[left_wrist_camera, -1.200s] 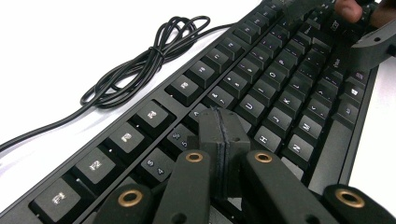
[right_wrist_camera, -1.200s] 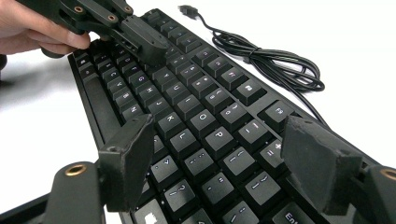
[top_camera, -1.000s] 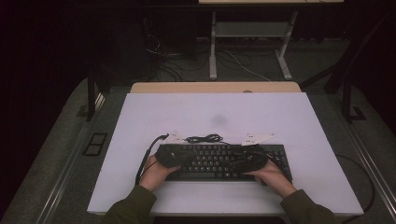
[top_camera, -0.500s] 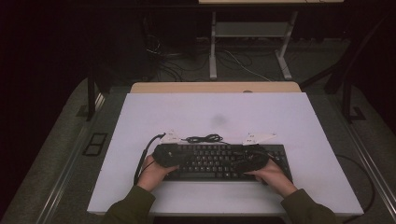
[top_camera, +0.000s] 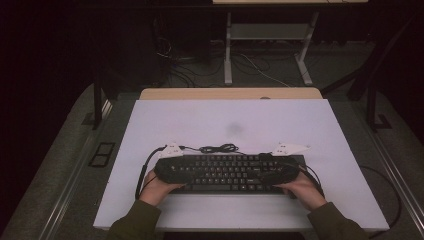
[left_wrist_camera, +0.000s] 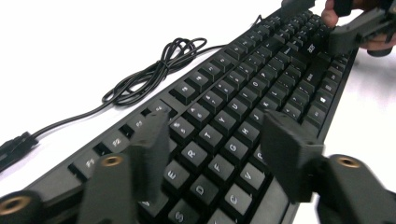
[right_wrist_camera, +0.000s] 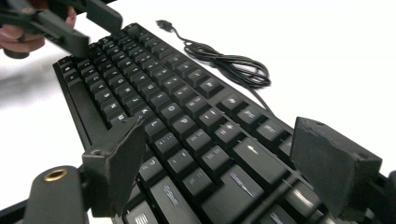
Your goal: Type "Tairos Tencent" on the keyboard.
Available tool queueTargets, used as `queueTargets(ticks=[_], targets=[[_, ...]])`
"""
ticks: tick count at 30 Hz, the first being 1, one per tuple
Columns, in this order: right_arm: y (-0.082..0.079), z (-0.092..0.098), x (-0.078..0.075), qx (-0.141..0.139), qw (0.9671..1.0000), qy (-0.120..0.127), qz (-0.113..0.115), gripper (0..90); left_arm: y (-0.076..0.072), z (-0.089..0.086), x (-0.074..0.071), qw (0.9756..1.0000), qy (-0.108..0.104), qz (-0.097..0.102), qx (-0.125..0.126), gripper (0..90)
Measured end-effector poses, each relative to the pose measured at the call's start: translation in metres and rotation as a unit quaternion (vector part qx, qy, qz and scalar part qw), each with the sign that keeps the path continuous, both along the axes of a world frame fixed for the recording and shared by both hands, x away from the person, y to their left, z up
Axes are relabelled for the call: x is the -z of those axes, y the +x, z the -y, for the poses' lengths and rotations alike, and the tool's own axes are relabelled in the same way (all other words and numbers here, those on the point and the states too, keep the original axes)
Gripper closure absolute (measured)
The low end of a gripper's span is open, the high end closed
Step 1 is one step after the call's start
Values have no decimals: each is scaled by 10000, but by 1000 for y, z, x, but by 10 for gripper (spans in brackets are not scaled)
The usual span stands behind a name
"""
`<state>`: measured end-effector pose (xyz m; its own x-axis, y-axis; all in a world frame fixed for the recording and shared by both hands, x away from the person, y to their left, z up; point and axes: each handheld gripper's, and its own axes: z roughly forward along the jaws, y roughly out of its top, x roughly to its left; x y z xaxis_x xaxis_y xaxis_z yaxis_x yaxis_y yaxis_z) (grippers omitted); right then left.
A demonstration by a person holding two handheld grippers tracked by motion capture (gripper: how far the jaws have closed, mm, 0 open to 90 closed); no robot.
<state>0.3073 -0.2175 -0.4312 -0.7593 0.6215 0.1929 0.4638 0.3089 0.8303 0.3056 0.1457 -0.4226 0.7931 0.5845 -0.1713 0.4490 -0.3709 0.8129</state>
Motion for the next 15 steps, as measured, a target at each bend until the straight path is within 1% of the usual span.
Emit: queueTargets(ticks=[2,3,6,8,11,15], targets=[[-2,6,-1,40,10000,-23,33,172,-4,-4,1,10000,-30,60,-24,349],[-3,8,-1,34,10000,-25,46,172,-6,-6,1,10000,-45,77,-40,349],[-8,16,1,23,9999,-46,106,172,-10,-15,0,9998,-115,140,-97,296],[-12,22,3,14,9999,-106,131,172,-12,-20,0,9997,-137,148,-133,264],[-19,31,5,76,9998,-137,134,155,-16,-27,1,9995,-172,131,-218,201],[-27,44,6,100,9998,-100,162,140,-18,-32,2,9993,-200,143,-267,145]])
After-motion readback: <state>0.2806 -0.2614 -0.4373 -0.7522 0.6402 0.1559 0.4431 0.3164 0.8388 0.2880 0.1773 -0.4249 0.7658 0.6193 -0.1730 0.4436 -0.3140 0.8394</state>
